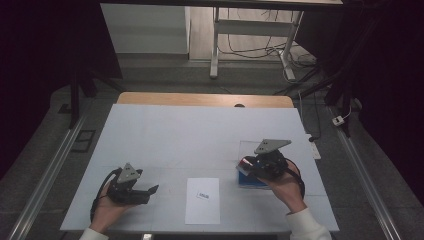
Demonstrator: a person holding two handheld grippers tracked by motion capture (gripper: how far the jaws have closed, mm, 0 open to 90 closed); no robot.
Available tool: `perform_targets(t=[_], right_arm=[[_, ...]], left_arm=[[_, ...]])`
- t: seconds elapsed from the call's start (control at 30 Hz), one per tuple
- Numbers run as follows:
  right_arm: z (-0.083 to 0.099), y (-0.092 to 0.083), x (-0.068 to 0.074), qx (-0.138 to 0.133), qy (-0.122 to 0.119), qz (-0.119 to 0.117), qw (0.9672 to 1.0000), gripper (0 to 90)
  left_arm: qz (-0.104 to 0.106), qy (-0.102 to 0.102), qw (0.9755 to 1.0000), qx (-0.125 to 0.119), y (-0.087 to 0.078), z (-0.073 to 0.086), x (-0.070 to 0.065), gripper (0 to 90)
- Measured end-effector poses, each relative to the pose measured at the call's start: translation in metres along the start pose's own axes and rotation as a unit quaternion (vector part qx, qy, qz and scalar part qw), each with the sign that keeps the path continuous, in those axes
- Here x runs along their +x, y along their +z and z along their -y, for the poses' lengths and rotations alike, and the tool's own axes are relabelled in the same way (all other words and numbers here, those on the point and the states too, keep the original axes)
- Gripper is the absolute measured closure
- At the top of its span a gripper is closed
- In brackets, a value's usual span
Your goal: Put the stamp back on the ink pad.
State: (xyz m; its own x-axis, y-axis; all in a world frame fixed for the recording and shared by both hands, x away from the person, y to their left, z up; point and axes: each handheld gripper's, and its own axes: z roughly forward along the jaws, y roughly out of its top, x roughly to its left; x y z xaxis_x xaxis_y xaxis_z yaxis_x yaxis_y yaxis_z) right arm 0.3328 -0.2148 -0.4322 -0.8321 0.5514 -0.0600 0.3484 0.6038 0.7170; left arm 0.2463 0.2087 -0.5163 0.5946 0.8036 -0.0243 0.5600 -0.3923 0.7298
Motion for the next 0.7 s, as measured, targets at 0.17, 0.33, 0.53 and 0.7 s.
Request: perform_targets(t=[0.17,0.33,0.53,0.7], right_arm=[[0.004,-0.004,-0.007,0.004,0.007,0.012,0.9999,70.4],[0.008,-0.008,-0.016,0.015,0.013,0.024,0.9995,70.4],[0.014,-0.006,-0.023,0.043,0.017,0.037,0.9983,70.4],[0.020,-0.001,-0.027,0.069,0.022,0.043,0.9964,70.4]], left_arm=[[0.000,-0.001,1.0000,-0.001,0.000,0.000,0.000,19.5],[0.001,0.000,1.0000,0.000,0.000,0.000,0.000,19.5],[0.000,0.000,1.0000,0.001,0.000,0.000,0.000,19.5],[0.000,0.000,1.0000,0.002,0.000,0.000,0.000,19.5]])
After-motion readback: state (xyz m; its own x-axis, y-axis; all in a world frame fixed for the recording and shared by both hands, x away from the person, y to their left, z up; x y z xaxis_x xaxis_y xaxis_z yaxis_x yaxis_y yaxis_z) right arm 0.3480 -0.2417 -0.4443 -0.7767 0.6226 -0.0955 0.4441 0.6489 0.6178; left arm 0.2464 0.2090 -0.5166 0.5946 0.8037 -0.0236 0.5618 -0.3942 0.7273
